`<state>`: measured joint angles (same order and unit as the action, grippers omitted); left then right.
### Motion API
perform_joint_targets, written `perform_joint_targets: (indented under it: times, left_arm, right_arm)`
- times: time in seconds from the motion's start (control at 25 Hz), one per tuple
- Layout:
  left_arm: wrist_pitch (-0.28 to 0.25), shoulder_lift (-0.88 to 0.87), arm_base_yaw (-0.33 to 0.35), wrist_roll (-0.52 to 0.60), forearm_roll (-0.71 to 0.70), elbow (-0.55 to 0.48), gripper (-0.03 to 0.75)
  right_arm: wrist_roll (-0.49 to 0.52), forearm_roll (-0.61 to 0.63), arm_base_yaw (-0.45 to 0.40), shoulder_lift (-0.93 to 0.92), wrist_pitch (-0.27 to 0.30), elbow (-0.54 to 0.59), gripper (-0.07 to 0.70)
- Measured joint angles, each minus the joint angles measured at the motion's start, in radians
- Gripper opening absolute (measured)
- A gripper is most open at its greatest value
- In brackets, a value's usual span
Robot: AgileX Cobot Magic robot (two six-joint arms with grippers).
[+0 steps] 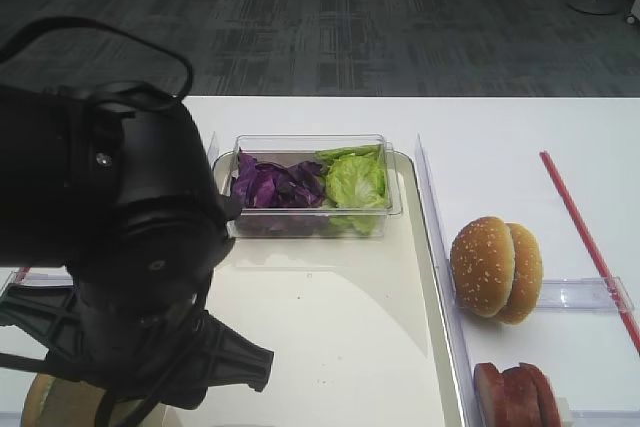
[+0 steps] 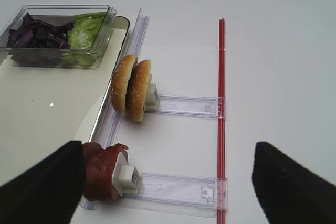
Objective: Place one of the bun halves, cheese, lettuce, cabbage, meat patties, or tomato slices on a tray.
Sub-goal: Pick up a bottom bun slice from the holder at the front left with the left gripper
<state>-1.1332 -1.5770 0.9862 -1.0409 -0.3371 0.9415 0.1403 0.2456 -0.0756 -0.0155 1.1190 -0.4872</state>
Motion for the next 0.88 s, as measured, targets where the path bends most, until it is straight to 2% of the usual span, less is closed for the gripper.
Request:
perform_joint_targets:
  times: [0.88]
  left_arm:
    - [-0.035,-0.087,0.0,0.039,-0.004,0.001,0.328]
  right_arm:
    - [0.001,0.0,0.0,0.0,0.0,0.0,0.657]
